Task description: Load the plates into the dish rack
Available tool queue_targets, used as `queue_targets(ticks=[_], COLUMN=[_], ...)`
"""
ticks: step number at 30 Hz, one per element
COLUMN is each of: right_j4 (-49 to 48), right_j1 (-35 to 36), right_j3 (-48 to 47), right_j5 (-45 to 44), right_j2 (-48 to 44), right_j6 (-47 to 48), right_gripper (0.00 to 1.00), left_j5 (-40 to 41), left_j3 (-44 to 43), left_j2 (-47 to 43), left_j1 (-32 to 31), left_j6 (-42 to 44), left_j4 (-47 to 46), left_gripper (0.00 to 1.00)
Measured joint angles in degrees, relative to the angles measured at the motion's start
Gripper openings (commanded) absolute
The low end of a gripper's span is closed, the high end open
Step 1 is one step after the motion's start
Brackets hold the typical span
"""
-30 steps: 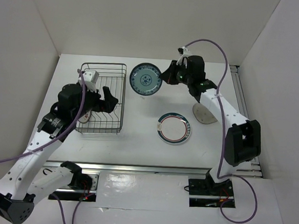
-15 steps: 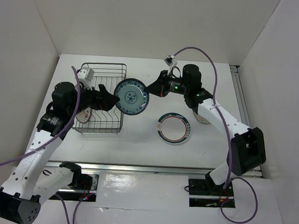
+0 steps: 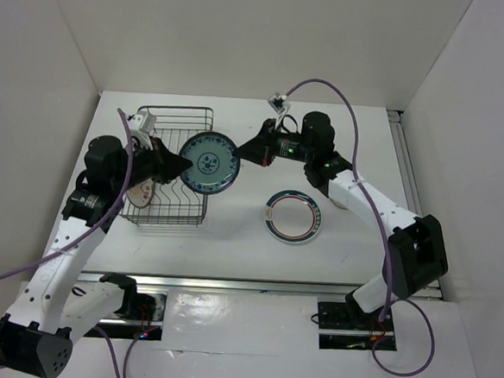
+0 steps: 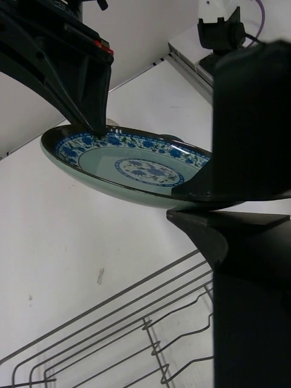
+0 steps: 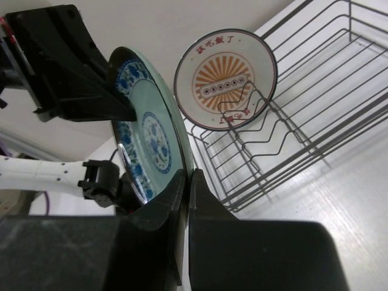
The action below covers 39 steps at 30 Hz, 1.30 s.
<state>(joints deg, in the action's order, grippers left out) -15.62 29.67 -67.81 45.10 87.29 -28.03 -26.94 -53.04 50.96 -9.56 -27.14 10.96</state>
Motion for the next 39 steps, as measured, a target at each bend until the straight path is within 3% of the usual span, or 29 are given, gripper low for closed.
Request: queue_targets(ticks=[2,3,4,5,8,13,19,29,39], right_j4=[-0.74,-1.01,-1.16,-1.27,-0.83,3.85,6.47,7.89,8.33], right_j1=[0.39,0.48,0.61,0.83,1.66,2.08,2.03,1.42,-1.05], right_j3=[0.00,0.00,0.00,0.00,0.00,0.00,0.00,0.74,3.15], right_j5=[-0.48,-0.52,-0.48,-0.59,-2.19,-10.67,-14.84,-15.54,-12.83], right_j2=[0.39,0.52,0.52,0.52,0.52,0.52,0.52,0.50,0.46], right_j6=[0.31,-0.11,-0.92,-1.22,-0.61,0.46,0.94,2.71,3.67], right_gripper=[0.25,0.46,0.94,1.00,1.00,1.00,1.00,1.00,1.00], left_j5=[0.07,0.24,0.55,1.44,6.58,23.08,37.11,49.18,52.39], left_j3=[0.15,0.33,0.50,0.68,0.92,0.92,-0.66,-3.50,-5.84], left_j2=[-0.22,-0.48,-0.68,-1.03,-2.36,-3.96,0.07,4.50,8.81], left_j1=[0.44,0.46,0.46,0.42,0.37,0.35,0.37,-2.27,-2.27], left_j6=[-0.22,-0.20,0.02,0.17,0.46,0.61,0.79,1.46,1.92], left_j4=[0.26,0.20,0.17,0.35,1.95,6.49,13.70,19.87,21.03], left_gripper=[0.00,0.00,0.00,0.00,0.00,0.00,0.00,0.00,0.00])
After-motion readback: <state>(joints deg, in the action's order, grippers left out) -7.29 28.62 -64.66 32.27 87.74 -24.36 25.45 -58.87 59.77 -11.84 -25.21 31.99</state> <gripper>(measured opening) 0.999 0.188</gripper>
